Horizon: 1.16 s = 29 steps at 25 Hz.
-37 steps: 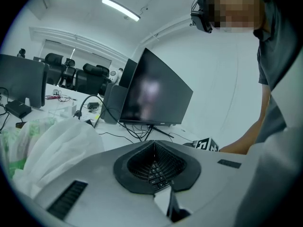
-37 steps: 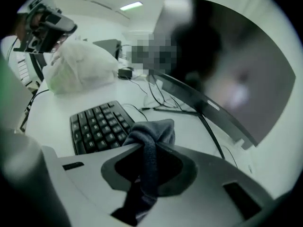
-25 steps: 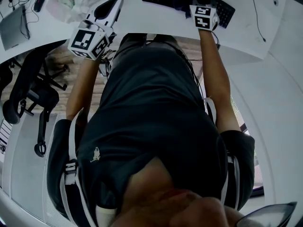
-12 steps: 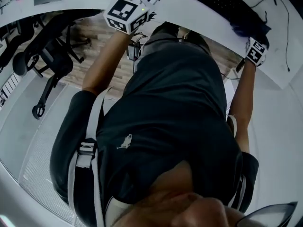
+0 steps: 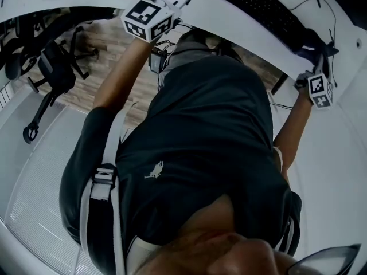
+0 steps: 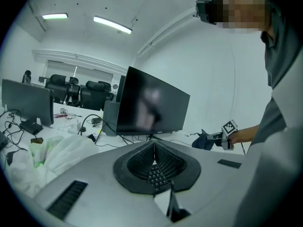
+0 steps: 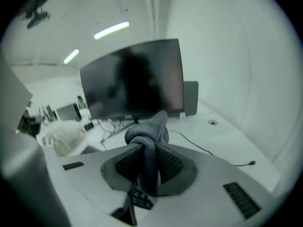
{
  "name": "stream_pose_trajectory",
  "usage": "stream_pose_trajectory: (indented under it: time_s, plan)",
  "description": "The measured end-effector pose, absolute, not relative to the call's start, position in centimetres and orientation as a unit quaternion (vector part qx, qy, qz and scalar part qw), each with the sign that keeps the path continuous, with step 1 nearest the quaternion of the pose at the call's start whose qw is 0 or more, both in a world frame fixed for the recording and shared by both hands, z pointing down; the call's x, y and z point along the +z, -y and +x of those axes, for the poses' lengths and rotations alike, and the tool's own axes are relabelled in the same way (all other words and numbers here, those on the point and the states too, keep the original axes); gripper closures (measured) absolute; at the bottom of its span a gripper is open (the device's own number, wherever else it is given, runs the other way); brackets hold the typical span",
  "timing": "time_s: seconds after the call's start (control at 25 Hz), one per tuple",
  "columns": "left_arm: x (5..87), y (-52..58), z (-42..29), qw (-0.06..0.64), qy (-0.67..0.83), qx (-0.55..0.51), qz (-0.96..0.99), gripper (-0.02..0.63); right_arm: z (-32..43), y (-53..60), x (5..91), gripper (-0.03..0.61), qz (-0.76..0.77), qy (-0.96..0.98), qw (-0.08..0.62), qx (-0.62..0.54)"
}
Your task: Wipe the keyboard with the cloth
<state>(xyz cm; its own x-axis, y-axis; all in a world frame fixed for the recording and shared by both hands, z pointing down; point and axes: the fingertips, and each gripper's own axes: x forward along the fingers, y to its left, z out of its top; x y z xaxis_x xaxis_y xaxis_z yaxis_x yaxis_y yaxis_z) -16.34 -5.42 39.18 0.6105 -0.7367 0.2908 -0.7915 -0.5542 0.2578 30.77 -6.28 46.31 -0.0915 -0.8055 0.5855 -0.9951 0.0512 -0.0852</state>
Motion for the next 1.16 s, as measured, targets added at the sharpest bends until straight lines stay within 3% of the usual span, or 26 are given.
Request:
stream_pose_trajectory:
  time_s: [0.16,0.4,1.16]
  plan:
    - [37.1,4.8,-15.5,0.204,0.436,0.037,0.876,0.609,27.2,7.6,35.7,0.517,0.606,0.76,0.07,0.223]
    - [34.3,4.8,-13.1,0.217,0.428,-0.011,0.877,0.609,25.6,7.4,28.6,0.525,0.555,0.813,-0.003,0.178]
    - [33.0,1.4,-5.1,0.263,0.389,0.013,0.883,0.609,30.6,2.0,26.7,0.525,0.563,0.808,-0.03,0.17]
